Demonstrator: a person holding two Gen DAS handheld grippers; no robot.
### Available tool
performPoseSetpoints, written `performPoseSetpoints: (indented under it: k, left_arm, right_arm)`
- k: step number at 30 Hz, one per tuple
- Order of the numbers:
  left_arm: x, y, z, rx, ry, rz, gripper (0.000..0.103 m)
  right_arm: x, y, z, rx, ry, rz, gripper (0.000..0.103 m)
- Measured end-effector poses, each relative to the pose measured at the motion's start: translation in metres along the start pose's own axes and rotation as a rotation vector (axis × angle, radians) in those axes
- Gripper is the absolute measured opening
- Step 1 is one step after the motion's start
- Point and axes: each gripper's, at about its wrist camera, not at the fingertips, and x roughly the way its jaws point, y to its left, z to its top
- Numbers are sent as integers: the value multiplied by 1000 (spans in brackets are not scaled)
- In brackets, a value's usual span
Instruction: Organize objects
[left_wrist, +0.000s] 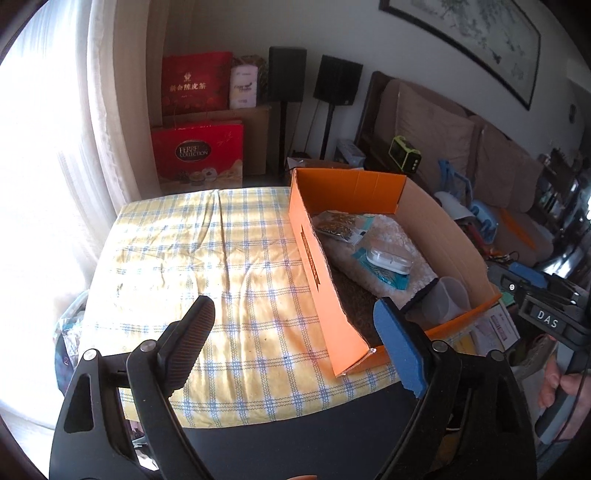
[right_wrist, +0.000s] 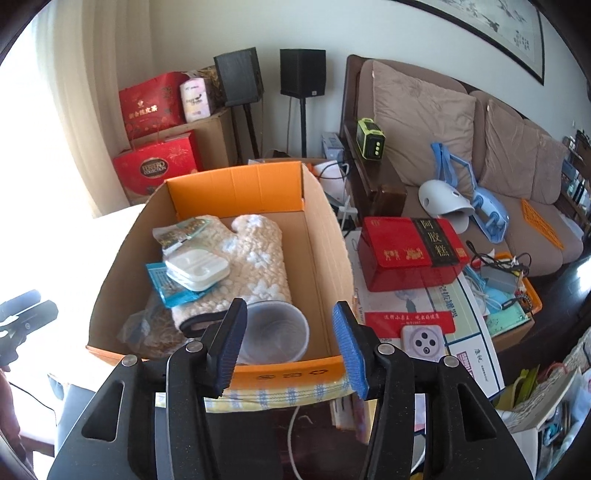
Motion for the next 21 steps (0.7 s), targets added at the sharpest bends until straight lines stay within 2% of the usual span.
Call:
performPoseSetpoints:
  k: [2,4,7,9,14,17,21]
  left_arm:
    - [-8,5,-1,-10,-14,0,87]
    - [-11,9,-2,-28,-10,-10,97]
    - [-19,14,-5,-40,-26,1,98]
    - [-25,19,-7,-52,-31,27,103]
    - [-31,28,-15,-62,-54,109,103]
    - [-33,33,-21,-71,-50,117,103]
    - [-35,35,-30,-64,-46,126,103]
  right_arm:
    - [-8,14,-2,-22,-26,9,60]
    - [-15,26,-3,-28,-49,17,71]
    - [-22,43,-4,-31,-71,42,79]
    - [-24,52,-5,-41,-77,58,81]
    - [-27,70,-11,-54,-84,67,90]
    - [-29,78,-17,-57,-80,76,100]
    - [-33,85,-28,-56,-79,85,101]
